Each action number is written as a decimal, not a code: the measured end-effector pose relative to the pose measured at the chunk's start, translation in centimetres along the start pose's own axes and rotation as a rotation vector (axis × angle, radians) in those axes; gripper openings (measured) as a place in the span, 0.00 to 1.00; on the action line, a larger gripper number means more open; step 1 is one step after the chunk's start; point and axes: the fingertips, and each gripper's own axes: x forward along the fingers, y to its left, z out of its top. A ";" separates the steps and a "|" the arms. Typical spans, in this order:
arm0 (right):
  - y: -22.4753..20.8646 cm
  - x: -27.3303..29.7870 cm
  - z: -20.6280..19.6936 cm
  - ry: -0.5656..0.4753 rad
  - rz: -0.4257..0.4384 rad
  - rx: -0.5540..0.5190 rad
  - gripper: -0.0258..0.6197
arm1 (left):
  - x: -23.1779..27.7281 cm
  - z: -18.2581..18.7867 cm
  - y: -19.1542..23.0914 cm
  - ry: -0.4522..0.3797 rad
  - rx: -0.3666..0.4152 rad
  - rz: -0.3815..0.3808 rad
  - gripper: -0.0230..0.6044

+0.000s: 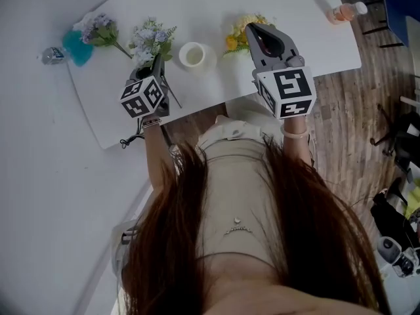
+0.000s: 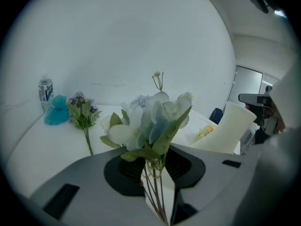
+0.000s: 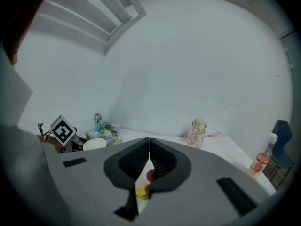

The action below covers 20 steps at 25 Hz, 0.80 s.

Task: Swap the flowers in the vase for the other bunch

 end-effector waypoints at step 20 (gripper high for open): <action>0.5 0.4 -0.2 0.020 0.001 -0.007 0.08 | 2.2 -1.8 1.4 0.047 -0.062 -0.015 0.27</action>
